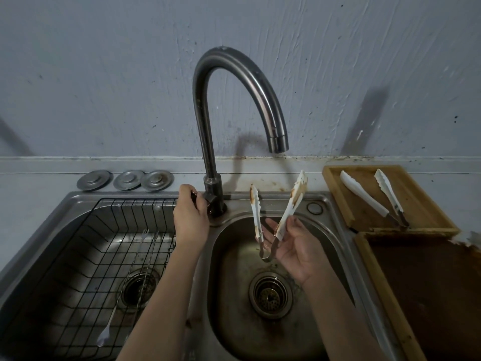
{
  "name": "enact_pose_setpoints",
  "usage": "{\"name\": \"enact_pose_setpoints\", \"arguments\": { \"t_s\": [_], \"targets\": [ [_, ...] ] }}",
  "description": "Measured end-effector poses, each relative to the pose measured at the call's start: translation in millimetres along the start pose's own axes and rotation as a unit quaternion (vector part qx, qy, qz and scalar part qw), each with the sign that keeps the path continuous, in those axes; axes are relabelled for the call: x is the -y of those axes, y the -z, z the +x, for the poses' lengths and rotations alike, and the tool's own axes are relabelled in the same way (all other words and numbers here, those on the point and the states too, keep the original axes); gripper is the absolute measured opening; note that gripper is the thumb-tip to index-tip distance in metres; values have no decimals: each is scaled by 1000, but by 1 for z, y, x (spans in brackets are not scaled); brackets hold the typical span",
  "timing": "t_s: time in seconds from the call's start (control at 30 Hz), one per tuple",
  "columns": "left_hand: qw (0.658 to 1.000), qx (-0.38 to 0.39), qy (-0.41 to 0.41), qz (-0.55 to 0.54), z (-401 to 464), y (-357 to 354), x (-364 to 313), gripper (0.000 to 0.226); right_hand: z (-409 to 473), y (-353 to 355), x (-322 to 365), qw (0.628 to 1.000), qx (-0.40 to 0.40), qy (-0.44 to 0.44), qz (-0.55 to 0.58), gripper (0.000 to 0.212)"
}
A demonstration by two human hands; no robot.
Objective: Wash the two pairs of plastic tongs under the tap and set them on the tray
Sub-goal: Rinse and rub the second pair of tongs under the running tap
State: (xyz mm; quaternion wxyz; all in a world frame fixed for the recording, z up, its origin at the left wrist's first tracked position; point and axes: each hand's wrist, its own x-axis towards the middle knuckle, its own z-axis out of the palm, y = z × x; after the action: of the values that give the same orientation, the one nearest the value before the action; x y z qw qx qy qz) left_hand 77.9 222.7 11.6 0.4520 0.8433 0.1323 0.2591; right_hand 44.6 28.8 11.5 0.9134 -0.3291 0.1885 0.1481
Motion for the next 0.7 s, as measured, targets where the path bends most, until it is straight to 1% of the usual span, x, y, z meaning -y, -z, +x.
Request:
{"name": "enact_pose_setpoints", "arguments": {
  "t_s": [0.53, 0.7],
  "targets": [
    [1000, 12, -1, 8, 1, 1, 4, 11, -12, -5, 7, 1000, 3, 5, 16, 17],
    [1000, 6, -5, -12, -1, 1, 5, 12, -13, -5, 8, 1000, 7, 1, 24, 17]
  ]
}}
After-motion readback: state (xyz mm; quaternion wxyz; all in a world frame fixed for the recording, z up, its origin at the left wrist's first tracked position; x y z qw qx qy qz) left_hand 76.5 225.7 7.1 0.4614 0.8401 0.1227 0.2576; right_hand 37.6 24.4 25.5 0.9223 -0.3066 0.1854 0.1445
